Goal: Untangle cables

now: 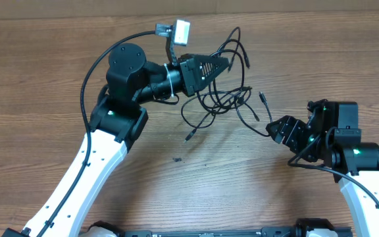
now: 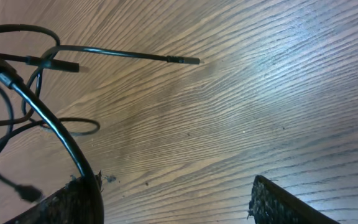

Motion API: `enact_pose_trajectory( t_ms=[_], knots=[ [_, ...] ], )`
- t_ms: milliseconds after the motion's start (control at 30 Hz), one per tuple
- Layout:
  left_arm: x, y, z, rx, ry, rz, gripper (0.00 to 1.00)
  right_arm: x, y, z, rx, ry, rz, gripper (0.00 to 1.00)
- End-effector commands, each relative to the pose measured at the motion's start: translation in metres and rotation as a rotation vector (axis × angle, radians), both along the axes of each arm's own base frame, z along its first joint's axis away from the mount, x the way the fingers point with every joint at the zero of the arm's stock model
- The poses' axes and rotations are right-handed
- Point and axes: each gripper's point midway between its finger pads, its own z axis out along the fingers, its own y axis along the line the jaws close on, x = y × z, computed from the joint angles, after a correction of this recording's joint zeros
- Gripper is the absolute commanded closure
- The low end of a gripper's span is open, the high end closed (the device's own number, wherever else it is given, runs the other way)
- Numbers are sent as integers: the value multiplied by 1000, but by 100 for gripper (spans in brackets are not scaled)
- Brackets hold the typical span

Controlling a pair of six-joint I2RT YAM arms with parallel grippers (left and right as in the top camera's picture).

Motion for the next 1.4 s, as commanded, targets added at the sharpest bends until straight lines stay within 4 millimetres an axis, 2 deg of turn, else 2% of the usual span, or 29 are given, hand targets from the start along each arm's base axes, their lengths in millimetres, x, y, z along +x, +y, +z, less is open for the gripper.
enact_pose_trajectory(
  t_ms=[0,133,300,467,567,800,933,1100,1200,1367],
  knots=[
    [1,7,11,26,-106,17,96,0,-3,0,-10,2,-12,23],
    [6,14,4,69,-145,36,96,-2,-8,-3,-31,20,-27,22],
    [22,30,-13,111,-71,124,96,-3,-9,-4,-37,25,-30,22],
    [28,37,-23,137,-28,165,96,-3,-8,-3,-37,22,-30,18],
    [29,38,-29,156,-8,173,96,-2,-7,-2,-29,16,-26,15],
    [21,37,-47,204,40,141,96,12,12,15,76,-73,34,8],
    [12,32,-44,208,-16,74,96,18,20,24,122,-118,65,5],
    [1,26,-35,196,-112,-11,96,19,21,26,125,-126,68,5],
    [-13,19,-19,144,-187,-105,96,19,21,26,126,-126,68,5],
    [-51,12,14,42,-369,-325,96,23,21,28,124,-146,70,5]
  ],
)
